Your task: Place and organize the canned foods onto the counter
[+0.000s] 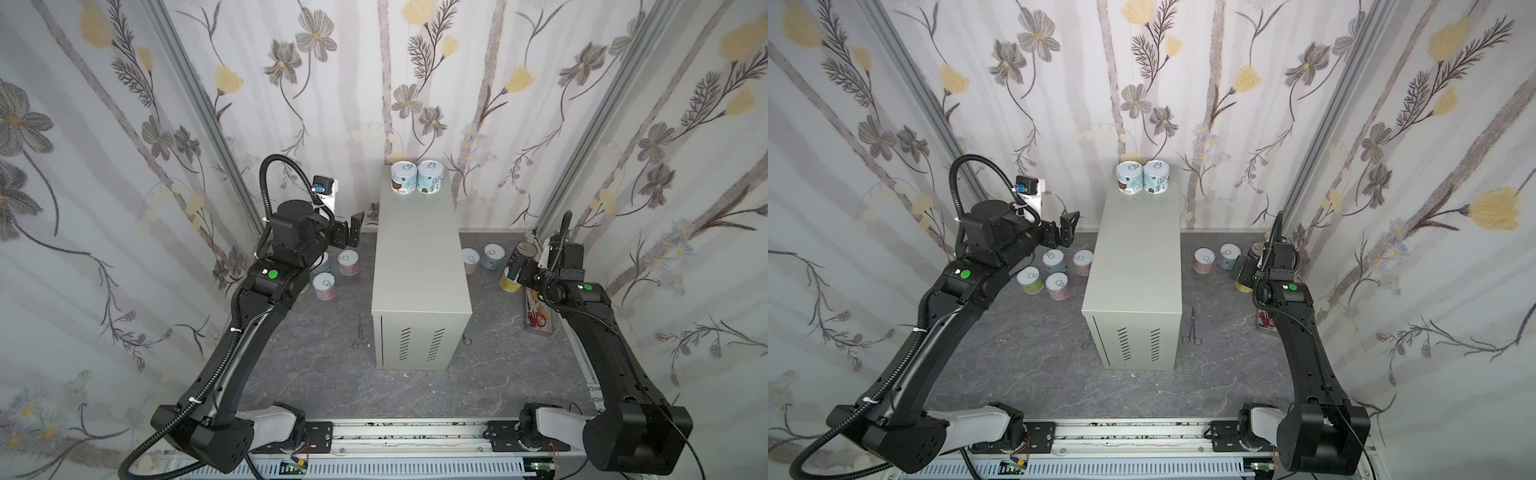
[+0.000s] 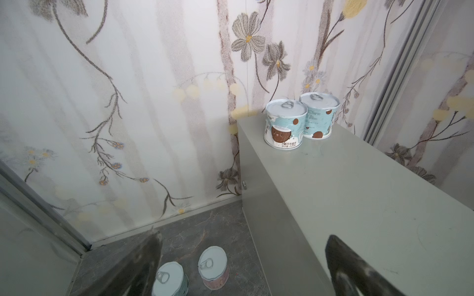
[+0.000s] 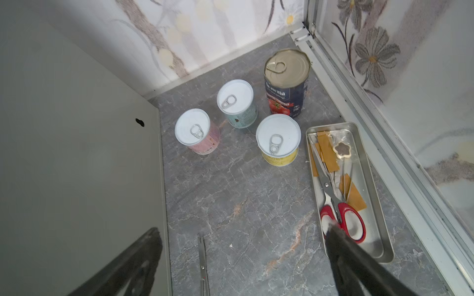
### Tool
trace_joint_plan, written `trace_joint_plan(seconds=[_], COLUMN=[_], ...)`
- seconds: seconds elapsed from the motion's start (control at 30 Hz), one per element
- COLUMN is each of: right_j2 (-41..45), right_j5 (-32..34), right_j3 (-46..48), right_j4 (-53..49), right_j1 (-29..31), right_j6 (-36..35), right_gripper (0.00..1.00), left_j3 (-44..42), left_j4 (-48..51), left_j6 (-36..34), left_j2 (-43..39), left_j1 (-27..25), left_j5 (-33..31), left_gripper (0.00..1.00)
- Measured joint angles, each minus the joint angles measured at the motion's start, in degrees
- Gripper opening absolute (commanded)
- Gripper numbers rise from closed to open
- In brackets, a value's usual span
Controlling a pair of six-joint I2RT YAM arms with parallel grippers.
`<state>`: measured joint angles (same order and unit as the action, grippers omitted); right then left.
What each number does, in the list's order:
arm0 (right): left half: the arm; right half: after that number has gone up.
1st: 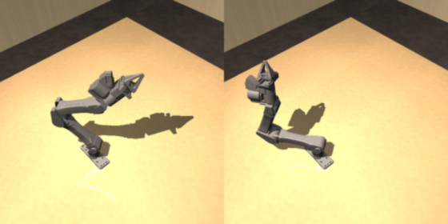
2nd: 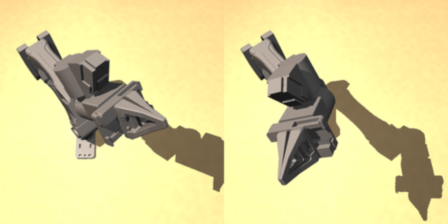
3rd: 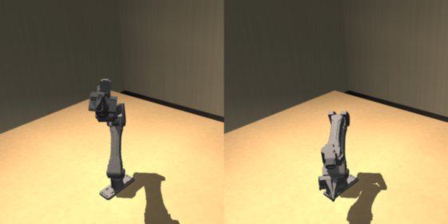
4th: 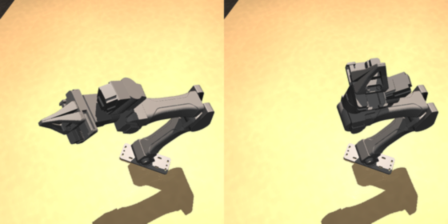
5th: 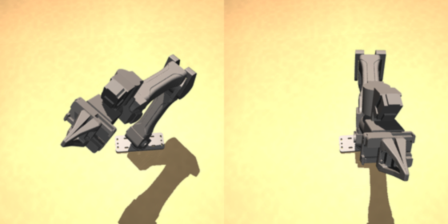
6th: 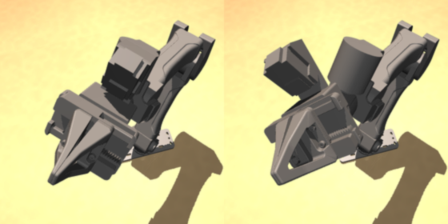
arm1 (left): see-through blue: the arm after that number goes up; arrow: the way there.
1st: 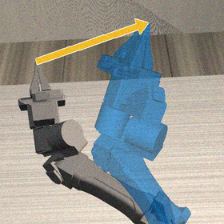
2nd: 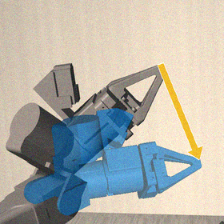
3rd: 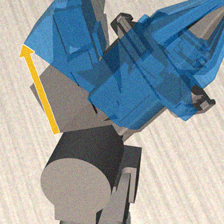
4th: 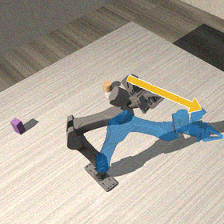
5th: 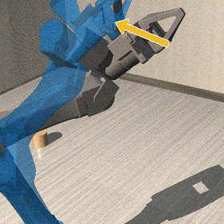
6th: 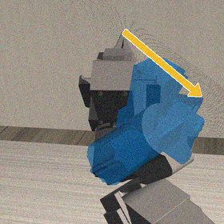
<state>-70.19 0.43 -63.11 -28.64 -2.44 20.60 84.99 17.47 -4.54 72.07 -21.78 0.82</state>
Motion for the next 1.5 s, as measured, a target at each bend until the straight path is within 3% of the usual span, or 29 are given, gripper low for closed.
trace_joint_plan(seconds=[0.57, 1.1, 1.5], right_j2=[-21.53, -32.02, -38.49], right_j5=[0.02, 4.15, 5.49], right_j3=[-6.08, -9.09, -12.7], right_j4=[7.04, 9.16, 9.88], right_j1=[-1.62, -2.78, -3.39], right_j6=[1.4, 1.38, 0.66], right_gripper=[0.96, 0.95, 0.88], left_j3=[-4.66, -4.98, -2.6], left_j4=[0.07, -0.7, 0.13], left_j6=[0.02, -0.66, -1.11], left_j2=[-1.51, 0.55, 5.22], left_j1=[0.92, 2.4, 2.49], left_j5=[-3.17, -3.82, -4.2], left_gripper=[1.0, 1.0, 1.0])
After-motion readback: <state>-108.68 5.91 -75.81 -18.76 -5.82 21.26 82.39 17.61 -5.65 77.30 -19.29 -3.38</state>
